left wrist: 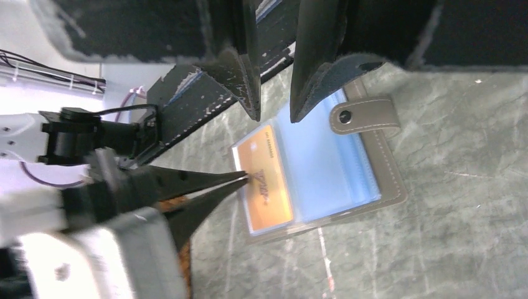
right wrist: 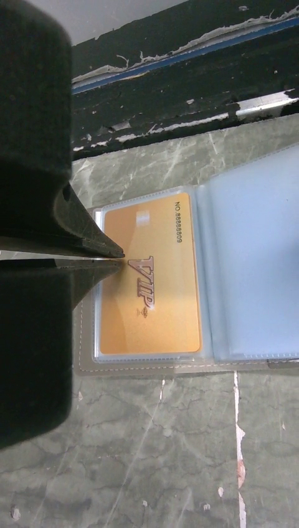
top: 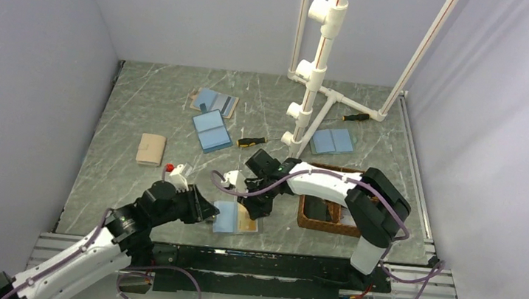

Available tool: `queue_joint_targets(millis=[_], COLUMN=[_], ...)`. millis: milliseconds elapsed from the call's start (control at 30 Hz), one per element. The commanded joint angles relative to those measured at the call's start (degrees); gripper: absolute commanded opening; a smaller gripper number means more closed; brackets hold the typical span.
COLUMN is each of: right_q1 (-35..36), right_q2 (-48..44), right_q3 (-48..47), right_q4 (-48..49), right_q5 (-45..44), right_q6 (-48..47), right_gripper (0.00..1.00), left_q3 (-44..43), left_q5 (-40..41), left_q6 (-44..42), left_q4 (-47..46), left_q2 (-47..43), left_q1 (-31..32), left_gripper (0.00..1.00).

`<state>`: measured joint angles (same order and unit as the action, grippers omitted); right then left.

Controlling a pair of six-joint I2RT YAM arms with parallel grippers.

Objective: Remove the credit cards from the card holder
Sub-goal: Remove the credit card from the card holder.

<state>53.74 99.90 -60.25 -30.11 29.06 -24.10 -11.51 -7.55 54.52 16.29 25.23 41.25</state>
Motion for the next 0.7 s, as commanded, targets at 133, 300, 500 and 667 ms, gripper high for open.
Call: queue_joint_targets(millis=[133,300,500,667], right_q1=[-1.04,-2.46,-3.59,-4.49], right_q2=[0.02,-0.81,-1.46,-1.64], right_q3=[-3.48,-3.79,-3.69,-3.65], right_q4=[-1.20,-2.65,-2.89,-2.86], right_q5=[2.62,3.97,4.51,4.78], right_q6=[-0.28,-2.02,-2.31,-2.04], right_gripper=[0.07,0.07,0.07,0.07], left_q3=[-0.33,3.80,4.85,4.03], left_q5=[-3.86,-5.72,-7.00,-8.53], left_q6=[1.16,3.93,4.76,4.47], left_q4=[-1.64,-9.99,-20.43,-27.93], left_q2=[-11.35,-10.03,-1.02,8.64], left_q1=[-0.03,-0.04,-0.09,-0.03], left_gripper=[0.46,0.56,0.56,0.56])
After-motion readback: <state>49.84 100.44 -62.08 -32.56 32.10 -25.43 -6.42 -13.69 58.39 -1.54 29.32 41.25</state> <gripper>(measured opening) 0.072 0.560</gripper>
